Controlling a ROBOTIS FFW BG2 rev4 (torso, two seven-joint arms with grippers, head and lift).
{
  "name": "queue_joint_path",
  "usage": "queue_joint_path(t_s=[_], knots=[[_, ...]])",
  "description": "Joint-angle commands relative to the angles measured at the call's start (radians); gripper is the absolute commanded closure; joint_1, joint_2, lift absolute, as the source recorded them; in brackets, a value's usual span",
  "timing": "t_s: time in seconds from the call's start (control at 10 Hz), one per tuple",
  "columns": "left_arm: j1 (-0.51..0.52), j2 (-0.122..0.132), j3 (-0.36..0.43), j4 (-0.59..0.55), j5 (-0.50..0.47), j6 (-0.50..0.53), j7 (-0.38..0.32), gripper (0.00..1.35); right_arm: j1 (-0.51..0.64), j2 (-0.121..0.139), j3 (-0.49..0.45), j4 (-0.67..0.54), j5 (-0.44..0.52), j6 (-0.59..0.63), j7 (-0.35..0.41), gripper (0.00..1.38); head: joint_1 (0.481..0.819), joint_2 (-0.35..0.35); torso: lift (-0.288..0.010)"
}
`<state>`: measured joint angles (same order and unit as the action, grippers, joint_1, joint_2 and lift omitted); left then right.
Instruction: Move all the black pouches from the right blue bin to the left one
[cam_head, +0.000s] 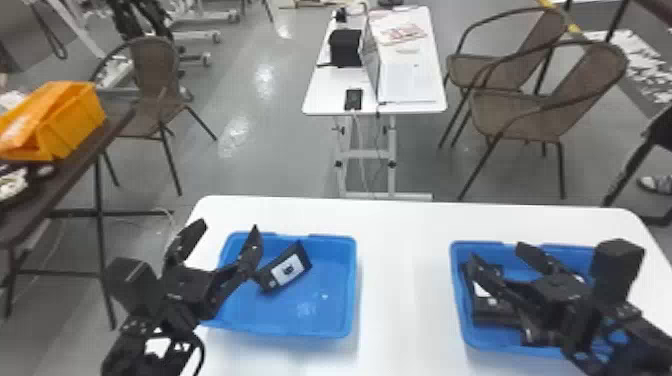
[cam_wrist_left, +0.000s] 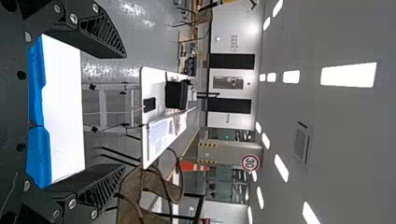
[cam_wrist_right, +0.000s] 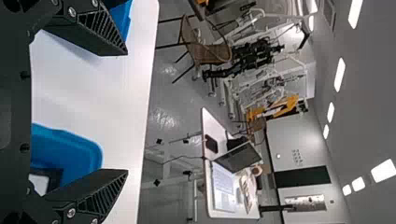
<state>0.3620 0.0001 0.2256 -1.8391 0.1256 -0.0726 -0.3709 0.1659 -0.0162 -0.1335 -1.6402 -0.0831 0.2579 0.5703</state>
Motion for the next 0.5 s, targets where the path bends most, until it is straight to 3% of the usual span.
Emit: queue_joint_path(t_s=[0.0, 0.2, 0.4], knots=[[0.048, -0.003, 0.015, -0.051, 0.075, -0.018, 0.021, 0.09, 0.053, 0.001, -0.021, 0.013, 0.016, 0.006, -0.035, 0.13, 0.695, 0.110, 0.000], [0.069, -0.003, 0.011, -0.074, 0.123, -0.067, 0.086, 0.10, 0.087, 0.016, -0.029, 0.072, 0.022, -0.037, -0.093, 0.13, 0.695, 0.106, 0.000], [0.061, -0.003, -0.002, -0.074, 0.132, -0.075, 0.089, 0.10, 0.046, 0.010, -0.029, 0.175, 0.029, -0.051, -0.096, 0.13, 0.695, 0.110, 0.000]])
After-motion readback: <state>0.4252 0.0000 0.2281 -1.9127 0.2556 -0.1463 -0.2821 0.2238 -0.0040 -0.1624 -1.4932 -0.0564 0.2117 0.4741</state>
